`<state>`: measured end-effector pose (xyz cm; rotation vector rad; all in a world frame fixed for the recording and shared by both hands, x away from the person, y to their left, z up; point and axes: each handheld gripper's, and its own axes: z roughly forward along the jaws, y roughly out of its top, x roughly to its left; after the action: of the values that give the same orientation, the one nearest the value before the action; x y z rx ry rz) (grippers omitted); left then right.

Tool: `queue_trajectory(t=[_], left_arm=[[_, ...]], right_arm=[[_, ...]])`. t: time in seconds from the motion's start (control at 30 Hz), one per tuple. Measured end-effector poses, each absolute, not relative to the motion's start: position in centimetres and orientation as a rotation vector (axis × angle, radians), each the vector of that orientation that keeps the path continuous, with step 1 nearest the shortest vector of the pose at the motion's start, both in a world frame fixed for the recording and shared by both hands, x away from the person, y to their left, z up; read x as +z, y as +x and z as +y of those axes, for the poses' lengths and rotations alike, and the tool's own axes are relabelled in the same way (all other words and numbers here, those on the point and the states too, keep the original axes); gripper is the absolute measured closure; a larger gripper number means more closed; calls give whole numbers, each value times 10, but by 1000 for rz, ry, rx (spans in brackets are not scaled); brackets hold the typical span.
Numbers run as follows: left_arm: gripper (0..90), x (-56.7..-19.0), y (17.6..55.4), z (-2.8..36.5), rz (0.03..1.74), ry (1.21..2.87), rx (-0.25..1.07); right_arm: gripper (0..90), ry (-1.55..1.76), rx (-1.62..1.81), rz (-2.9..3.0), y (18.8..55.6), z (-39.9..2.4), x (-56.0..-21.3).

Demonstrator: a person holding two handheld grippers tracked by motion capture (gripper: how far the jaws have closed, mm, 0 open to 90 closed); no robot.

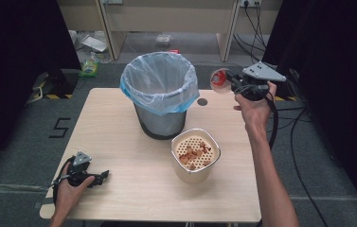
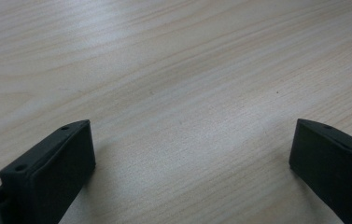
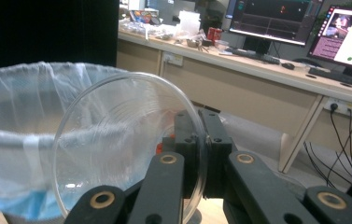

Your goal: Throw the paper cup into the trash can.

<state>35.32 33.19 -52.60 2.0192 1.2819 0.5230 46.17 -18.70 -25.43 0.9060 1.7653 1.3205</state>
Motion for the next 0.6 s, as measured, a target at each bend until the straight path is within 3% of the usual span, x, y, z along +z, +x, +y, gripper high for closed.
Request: queue_trajectory(t=[0.6], left_arm=[[0,-526,353,332,1282,2019,523]], right_arm=[[876,769,1317,1830,483,-124,-214]])
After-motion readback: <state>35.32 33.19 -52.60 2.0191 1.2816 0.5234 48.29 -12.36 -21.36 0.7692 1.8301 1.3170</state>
